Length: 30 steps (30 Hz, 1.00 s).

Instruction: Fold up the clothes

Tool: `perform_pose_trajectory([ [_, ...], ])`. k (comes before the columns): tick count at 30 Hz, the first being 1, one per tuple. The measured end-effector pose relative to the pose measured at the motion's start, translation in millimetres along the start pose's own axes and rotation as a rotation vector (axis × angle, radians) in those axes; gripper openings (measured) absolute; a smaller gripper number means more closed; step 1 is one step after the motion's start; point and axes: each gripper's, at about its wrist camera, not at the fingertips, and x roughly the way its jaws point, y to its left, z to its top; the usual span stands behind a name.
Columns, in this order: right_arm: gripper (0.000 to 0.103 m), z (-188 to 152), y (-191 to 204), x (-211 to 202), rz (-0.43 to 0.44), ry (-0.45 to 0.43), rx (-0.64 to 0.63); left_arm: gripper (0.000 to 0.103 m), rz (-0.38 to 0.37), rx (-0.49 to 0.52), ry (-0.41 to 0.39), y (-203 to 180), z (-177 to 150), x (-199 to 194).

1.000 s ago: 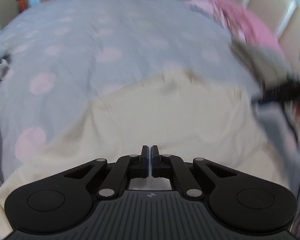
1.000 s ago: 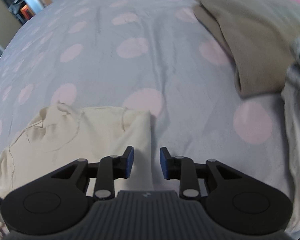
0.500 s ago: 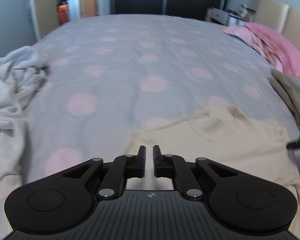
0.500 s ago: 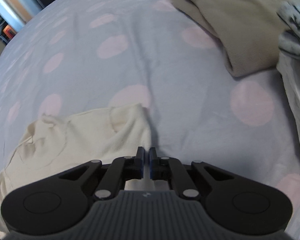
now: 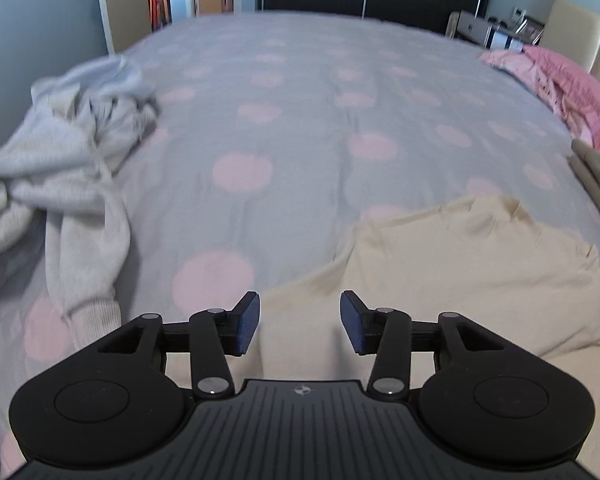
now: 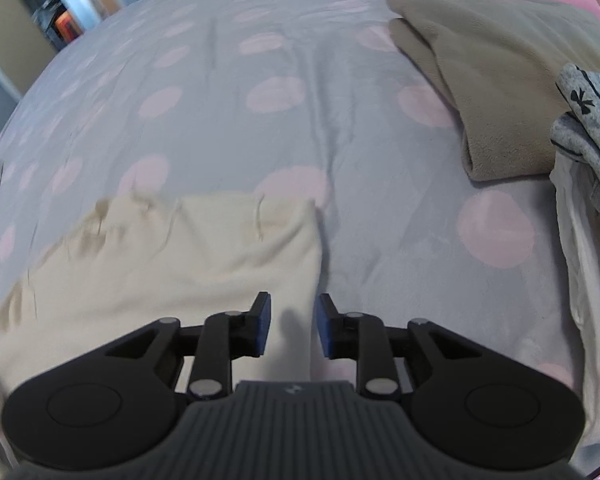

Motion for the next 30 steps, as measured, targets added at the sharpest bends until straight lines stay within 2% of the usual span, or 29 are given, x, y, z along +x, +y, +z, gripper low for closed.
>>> perform_pose_trajectory([
  [2, 0.028, -10, 2, -5, 0.015, 0.019, -0.044, 0.042, -0.006, -0.004, 0.043, 2, -6, 9],
  [4, 0.028, -21, 5, -10, 0.047, 0.034, -0.095, 0.023, -0.012, -0.015, 0.071, 2, -9, 14],
  [5, 0.028, -27, 7, -13, 0.062, 0.039, -0.125, 0.02, -0.015, -0.021, 0.085, 2, -10, 16],
  [7, 0.028, -42, 12, -18, 0.07, 0.034, -0.203, 0.009, -0.017, -0.021, 0.072, 1, -10, 14],
  [13, 0.029, -83, 37, -15, -0.013, -0.012, -0.448, 0.004, -0.02, -0.033, 0.055, -5, -3, 7],
  [15, 0.033, -89, 45, -10, -0.034, -0.033, -0.496, 0.004, -0.015, -0.044, 0.054, -6, -2, 7],
  [19, 0.03, -95, 53, 1, -0.152, -0.071, -0.578, 0.004, -0.014, -0.066, 0.045, -6, 1, 3],
  [20, 0.027, -96, 52, 3, -0.169, -0.072, -0.584, 0.004, -0.018, -0.069, 0.041, -7, 2, 1],
  [21, 0.013, -94, 49, 2, -0.172, -0.073, -0.569, 0.004, -0.023, -0.073, 0.037, -7, 4, 0],
  [22, 0.01, -92, 45, 1, -0.174, -0.076, -0.547, 0.004, -0.031, -0.079, 0.033, -8, 5, -2],
  [27, 0.004, -75, 10, -9, -0.202, -0.054, -0.344, 0.004, -0.123, -0.113, 0.043, -17, 10, -4],
  [29, 0.004, -70, -8, -1, -0.169, -0.005, -0.262, 0.004, -0.097, -0.067, 0.064, -28, 8, 4],
  [30, 0.004, -71, -12, 3, -0.155, 0.01, -0.254, 0.004, -0.065, -0.048, 0.108, -31, 5, 11],
])
